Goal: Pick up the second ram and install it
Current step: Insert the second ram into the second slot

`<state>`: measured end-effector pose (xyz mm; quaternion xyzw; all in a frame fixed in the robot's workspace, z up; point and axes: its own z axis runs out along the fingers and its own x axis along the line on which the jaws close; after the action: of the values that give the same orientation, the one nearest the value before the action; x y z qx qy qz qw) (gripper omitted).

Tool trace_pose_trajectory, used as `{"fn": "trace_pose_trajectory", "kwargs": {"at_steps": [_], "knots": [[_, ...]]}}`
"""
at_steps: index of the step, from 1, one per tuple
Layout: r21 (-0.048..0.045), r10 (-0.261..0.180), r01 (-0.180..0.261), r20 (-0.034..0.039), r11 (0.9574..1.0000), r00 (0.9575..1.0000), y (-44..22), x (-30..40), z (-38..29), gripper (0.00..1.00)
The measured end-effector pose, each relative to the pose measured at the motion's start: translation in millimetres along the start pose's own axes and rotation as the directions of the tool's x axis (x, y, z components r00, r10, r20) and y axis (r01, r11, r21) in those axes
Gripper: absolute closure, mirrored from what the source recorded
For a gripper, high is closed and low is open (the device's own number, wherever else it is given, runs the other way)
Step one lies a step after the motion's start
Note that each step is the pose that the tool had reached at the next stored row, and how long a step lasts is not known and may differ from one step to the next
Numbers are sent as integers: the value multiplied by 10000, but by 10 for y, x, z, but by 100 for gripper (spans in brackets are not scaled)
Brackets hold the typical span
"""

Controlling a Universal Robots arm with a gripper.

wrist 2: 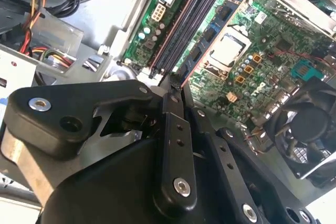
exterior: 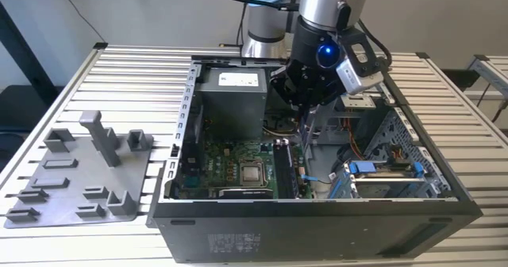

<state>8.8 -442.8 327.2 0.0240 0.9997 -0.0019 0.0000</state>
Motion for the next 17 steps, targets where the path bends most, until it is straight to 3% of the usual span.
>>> {"fn": "trace_pose_trajectory", "kwargs": {"at_steps": [6,14,17], "knots": [[91,-138,138,3,9999,9999,1,0,62,86],[92,-141,141,-3,9999,9999,-15,1,76,86],[89,-142,142,-3,9999,9999,-21,17,115,86]]}}
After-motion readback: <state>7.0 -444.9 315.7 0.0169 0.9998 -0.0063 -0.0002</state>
